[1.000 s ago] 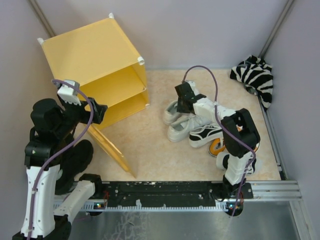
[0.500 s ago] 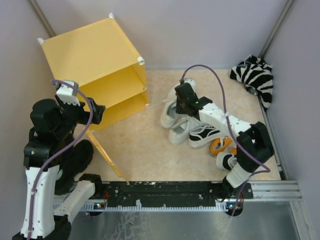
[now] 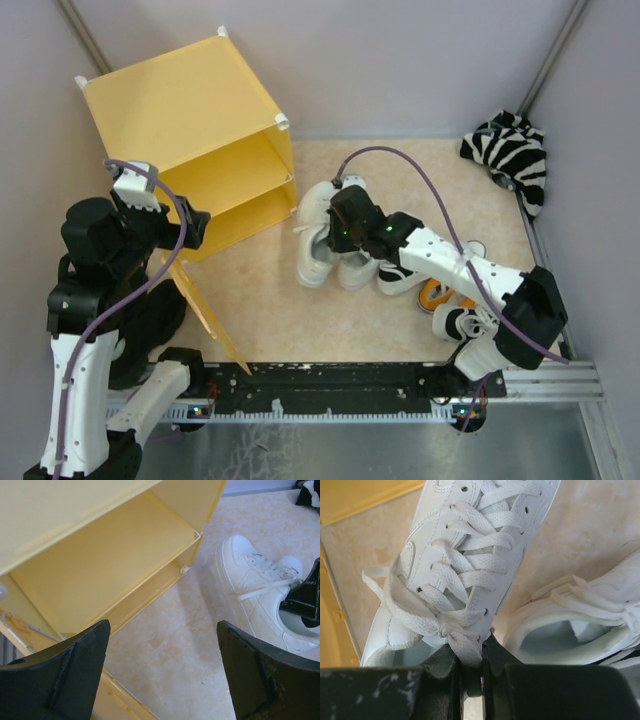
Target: Place and organize the shoes in the shoe cabinet
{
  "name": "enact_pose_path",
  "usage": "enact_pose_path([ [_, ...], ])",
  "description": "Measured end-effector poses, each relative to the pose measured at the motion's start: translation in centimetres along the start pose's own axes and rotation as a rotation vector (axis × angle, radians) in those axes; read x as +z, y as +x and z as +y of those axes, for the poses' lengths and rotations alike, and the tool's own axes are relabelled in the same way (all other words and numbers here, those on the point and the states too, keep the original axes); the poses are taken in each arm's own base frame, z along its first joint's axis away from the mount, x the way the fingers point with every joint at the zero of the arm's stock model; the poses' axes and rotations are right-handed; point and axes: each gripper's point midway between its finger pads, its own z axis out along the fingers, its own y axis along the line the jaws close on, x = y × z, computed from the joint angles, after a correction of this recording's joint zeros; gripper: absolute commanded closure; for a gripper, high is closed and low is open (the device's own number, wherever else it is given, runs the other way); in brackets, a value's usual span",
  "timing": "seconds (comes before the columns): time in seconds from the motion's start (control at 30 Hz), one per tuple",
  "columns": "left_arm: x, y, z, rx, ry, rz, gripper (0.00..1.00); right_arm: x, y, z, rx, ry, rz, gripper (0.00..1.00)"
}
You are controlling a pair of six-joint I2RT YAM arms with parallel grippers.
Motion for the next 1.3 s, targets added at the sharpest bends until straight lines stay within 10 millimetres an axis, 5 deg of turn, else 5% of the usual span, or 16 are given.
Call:
enact_pose_path([
  [0.23, -0.5, 0.0, 0.2, 0.001, -0.017, -0.005, 0.06, 0.5, 3.8, 3.6, -0.124, -0.085, 0.097, 1.0],
  [0.43, -1.4, -0.1, 0.3, 0.008, -0.027, -0.023, 0.05, 3.2, 6.0, 7.5, -0.243, -0.175, 0.167, 1.0],
  [0.87, -2.1, 0.2, 0.0, 0.024, -0.019, -0.037, 0.04, 11.7, 3.2, 13.3, -0.347, -0.292, 0.067, 1.0],
  [1.07, -2.1, 0.3, 0.1, 0.033, -0.023, -0.036, 0.04, 15.5, 4.2, 15.7, -0.345, -0.36, 0.096, 1.0],
  [1.17, -2.1, 0.3, 0.2, 0.035, -0.027, -0.036, 0.04, 16.5, 5.2, 16.3, -0.336, -0.388, 0.122, 1.0],
  [1.3, -2.0, 0.3, 0.2, 0.035, -0.027, -0.035, 0.04, 16.3, 4.9, 17.1, -0.308, -0.419, 0.118, 0.87],
])
